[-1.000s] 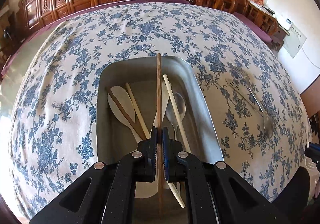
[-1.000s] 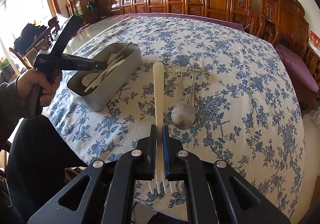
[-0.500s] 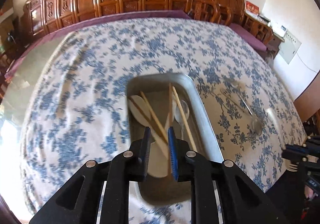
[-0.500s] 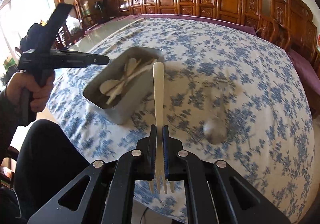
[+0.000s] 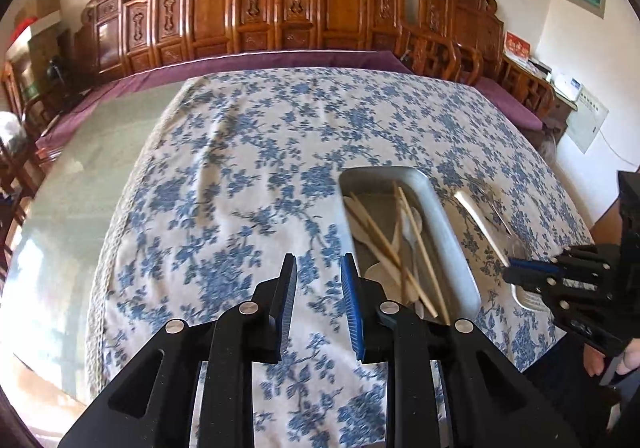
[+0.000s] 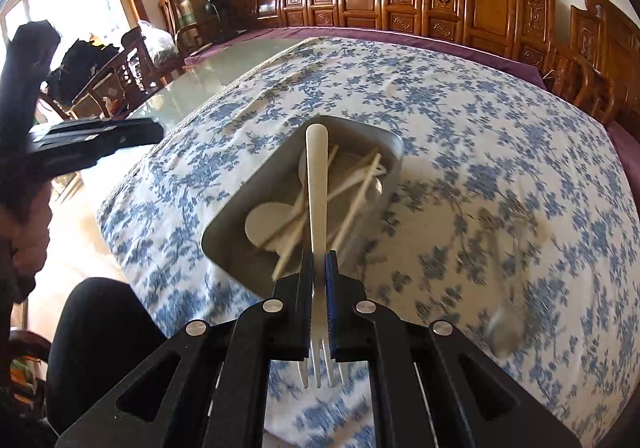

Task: Organize utensils
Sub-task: 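Lower the white fork into the tray and open the right tool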

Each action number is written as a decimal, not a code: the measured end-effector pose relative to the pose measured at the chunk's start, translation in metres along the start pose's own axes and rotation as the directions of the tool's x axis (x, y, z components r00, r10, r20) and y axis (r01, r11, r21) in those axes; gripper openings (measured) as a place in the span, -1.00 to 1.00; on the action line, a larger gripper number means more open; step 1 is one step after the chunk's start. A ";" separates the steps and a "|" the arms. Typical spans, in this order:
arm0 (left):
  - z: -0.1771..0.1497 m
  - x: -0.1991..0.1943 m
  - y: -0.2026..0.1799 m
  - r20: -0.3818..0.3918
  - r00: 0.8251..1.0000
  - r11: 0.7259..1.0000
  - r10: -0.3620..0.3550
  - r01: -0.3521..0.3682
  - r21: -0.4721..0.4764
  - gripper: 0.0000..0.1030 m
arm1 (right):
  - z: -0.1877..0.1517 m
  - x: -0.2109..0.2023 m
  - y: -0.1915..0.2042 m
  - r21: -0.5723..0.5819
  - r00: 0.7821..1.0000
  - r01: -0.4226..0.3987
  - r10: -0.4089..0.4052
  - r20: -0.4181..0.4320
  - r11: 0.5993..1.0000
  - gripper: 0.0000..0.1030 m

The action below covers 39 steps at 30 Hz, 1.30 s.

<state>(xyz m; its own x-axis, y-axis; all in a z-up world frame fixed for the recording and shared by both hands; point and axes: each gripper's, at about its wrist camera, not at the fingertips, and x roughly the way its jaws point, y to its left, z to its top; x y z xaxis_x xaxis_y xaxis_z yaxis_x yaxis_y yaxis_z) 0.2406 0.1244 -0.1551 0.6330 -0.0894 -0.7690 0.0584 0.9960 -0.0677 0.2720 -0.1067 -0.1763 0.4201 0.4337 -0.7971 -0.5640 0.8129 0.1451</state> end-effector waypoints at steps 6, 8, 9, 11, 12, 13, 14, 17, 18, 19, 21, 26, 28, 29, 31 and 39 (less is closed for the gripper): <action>-0.009 -0.003 0.018 0.001 1.000 1.000 0.018 -0.018 -0.016 -0.59 | 0.025 0.025 0.008 0.035 1.000 -0.007 0.007 -0.011 0.999 -0.86; -0.011 -0.003 0.023 0.001 1.000 0.999 0.022 -0.022 -0.023 -0.59 | 0.032 0.034 0.010 0.048 1.000 -0.010 0.010 -0.013 0.999 -0.86; -0.012 -0.003 0.026 0.000 1.000 0.999 0.024 -0.024 -0.029 -0.59 | 0.036 0.039 0.011 0.055 1.000 -0.010 0.011 -0.017 0.998 -0.86; -0.014 -0.001 0.030 -0.003 1.000 0.999 0.023 -0.023 -0.039 -0.59 | 0.041 0.049 0.012 0.065 1.000 -0.006 0.008 -0.028 0.998 -0.86; -0.016 0.001 0.032 -0.005 1.000 0.999 0.022 -0.022 -0.045 -0.59 | 0.043 0.055 0.013 0.066 0.999 0.000 0.002 -0.033 0.998 -0.86; -0.018 0.003 0.033 -0.009 1.000 0.999 0.021 -0.022 -0.049 -0.59 | 0.044 0.058 0.014 0.068 0.999 0.006 -0.003 -0.037 0.998 -0.86; -0.020 0.006 0.034 -0.013 1.000 0.998 0.022 -0.022 -0.051 -0.59 | 0.045 0.062 0.014 0.072 0.999 0.010 -0.007 -0.042 0.997 -0.86; -0.027 0.017 0.034 -0.040 0.999 0.998 0.022 -0.024 -0.051 -0.59 | 0.045 0.073 0.011 0.089 0.999 0.016 -0.011 -0.052 0.996 -0.86; -0.029 0.019 0.032 -0.046 0.999 0.999 0.024 -0.026 -0.048 -0.59 | 0.046 0.076 0.010 0.096 0.999 0.015 -0.010 -0.054 0.995 -0.86; -0.030 0.021 0.031 -0.051 0.998 0.999 0.024 -0.027 -0.046 -0.59 | 0.045 0.079 0.009 0.102 0.998 0.012 -0.007 -0.056 0.995 -0.86; -0.033 0.026 0.029 -0.060 0.998 0.999 0.024 -0.027 -0.042 -0.59 | 0.045 0.083 0.008 0.115 0.998 0.001 0.005 -0.057 0.993 -0.85; -0.036 0.031 0.021 -0.068 0.997 0.999 0.021 -0.023 -0.032 -0.59 | 0.043 0.089 0.004 0.143 0.998 -0.033 0.041 -0.054 0.989 -0.84; -0.036 0.030 0.017 -0.065 0.998 0.999 0.019 -0.021 -0.025 -0.59 | 0.043 0.087 0.002 0.142 0.998 -0.044 0.051 -0.046 0.989 -0.84; -0.036 0.029 0.013 -0.062 0.998 1.000 0.019 -0.020 -0.020 -0.59 | 0.042 0.086 0.000 0.140 0.998 -0.048 0.054 -0.042 0.989 -0.84; -0.035 0.029 0.007 -0.059 0.998 1.000 0.021 -0.021 -0.008 -0.59 | 0.041 0.081 -0.004 0.133 0.998 -0.051 0.056 -0.030 0.990 -0.84; -0.027 0.029 -0.023 -0.051 0.999 0.999 0.016 -0.014 0.031 -0.49 | 0.022 0.033 -0.045 0.042 0.999 0.034 -0.036 0.039 0.999 -0.84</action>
<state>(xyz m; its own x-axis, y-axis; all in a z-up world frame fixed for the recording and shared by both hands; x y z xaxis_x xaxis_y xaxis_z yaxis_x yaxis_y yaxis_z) 0.2363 0.0987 -0.1930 0.5935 -0.0732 -0.8015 0.0734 0.9966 -0.0367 0.3271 -0.1206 -0.1961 0.4677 0.4193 -0.7781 -0.5188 0.8430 0.1424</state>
